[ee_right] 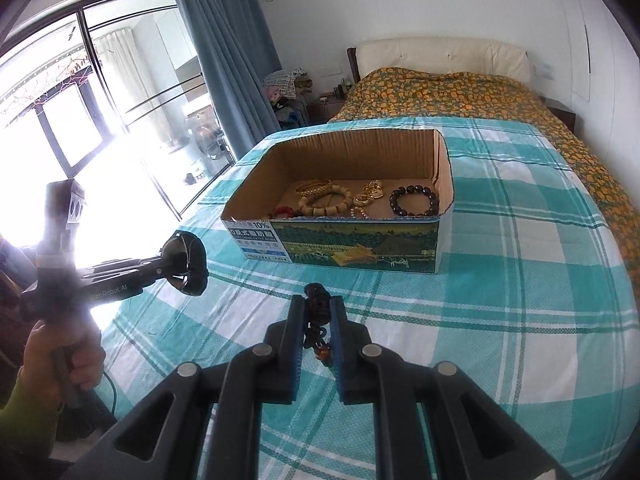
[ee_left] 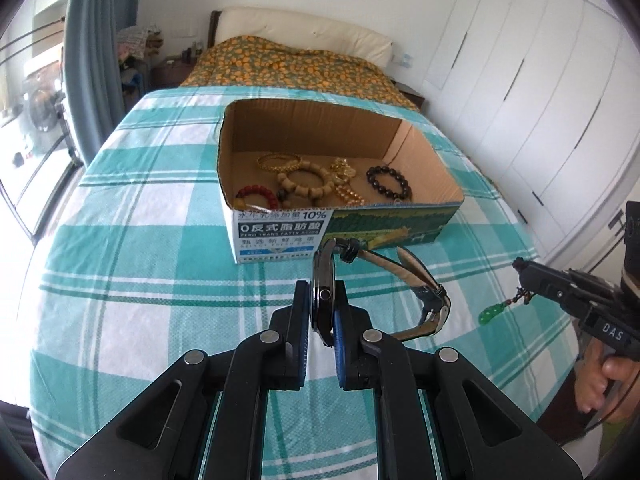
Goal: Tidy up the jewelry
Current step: 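Carry wristwatch and jade pendant into the box and open both tools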
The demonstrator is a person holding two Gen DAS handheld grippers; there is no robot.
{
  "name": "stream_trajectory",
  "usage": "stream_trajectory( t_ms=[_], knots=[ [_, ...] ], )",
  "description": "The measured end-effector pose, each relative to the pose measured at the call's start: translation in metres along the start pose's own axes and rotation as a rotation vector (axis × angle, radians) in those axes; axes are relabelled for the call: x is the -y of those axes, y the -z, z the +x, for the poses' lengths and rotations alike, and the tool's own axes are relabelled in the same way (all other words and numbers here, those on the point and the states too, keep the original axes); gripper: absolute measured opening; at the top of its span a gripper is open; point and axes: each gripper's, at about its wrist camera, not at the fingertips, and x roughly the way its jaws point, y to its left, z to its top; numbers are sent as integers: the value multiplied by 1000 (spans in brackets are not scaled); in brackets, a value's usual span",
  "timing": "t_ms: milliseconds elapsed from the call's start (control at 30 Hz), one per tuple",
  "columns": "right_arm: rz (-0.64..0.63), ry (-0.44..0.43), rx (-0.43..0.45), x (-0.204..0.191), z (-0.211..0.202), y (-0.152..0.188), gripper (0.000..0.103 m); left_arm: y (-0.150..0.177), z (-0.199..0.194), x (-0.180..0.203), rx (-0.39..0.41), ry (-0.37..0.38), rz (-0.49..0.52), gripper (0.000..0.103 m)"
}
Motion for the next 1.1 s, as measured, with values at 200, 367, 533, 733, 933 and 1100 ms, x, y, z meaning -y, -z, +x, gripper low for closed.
stream_trajectory(
  t_ms=[200, 367, 533, 733, 933, 1100],
  knots=[
    [-1, -16, 28, 6, -5, -34, 13, -30, -8, -3, 23, 8, -5, 9],
    [-11, -45, 78, 6, -10, -86, 13, -66, -13, -4, 61, 0, 2, 9],
    [-39, -39, 88, 3, 6, -130, 13, -97, 5, -4, 60, -14, 16, 9],
    [-24, -22, 14, 17, 63, -151, 13, -114, 50, -8, 12, -47, 15, 9],
    [-34, 17, -81, 32, 124, -147, 15, -112, 90, -11, -43, -106, 41, 12],
    [-32, 110, -51, 40, 130, -142, 46, -105, 87, -10, -7, -171, 54, 83]
  ],
)
